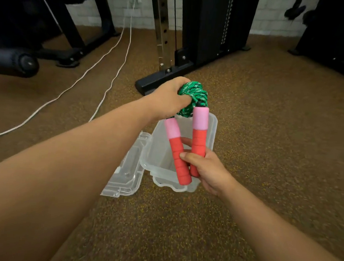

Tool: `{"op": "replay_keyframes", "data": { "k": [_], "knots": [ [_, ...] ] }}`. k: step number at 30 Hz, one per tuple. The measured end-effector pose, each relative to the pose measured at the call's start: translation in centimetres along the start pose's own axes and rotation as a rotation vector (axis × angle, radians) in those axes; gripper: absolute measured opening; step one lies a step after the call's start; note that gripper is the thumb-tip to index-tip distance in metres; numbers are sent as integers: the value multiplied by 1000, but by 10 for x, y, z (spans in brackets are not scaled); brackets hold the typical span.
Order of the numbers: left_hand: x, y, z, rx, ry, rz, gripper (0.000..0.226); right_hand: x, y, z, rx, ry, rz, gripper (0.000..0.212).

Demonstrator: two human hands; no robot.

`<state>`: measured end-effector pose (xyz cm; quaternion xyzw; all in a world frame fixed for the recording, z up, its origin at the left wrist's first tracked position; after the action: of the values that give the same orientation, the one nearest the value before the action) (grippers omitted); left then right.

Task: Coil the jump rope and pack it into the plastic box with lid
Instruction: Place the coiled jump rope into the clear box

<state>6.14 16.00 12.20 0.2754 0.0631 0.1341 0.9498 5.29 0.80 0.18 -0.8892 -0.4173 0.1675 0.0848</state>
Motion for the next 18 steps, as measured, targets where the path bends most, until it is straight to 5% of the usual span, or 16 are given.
{"op": "replay_keyframes", "data": {
  "k": [8, 18],
  "knots": [
    [45, 9, -24, 70, -73, 22, 34, 59, -16, 12, -32, 78, 279, 31],
    [74, -22, -70, 114, -1, -138, 27, 77, -9, 28, -64, -259, 416, 26]
  ]
}}
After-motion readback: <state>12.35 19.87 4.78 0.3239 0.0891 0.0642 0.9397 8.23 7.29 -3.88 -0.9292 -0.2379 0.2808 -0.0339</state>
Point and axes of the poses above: each hand's wrist, its own x-axis towards the middle knuckle, its own y-axis out of the back of the hand, z = x × y, the point moved 1 cm from there along x, towards the middle knuckle, and after that the axes turned 3 degrees about -z, right-handed, at the moved point
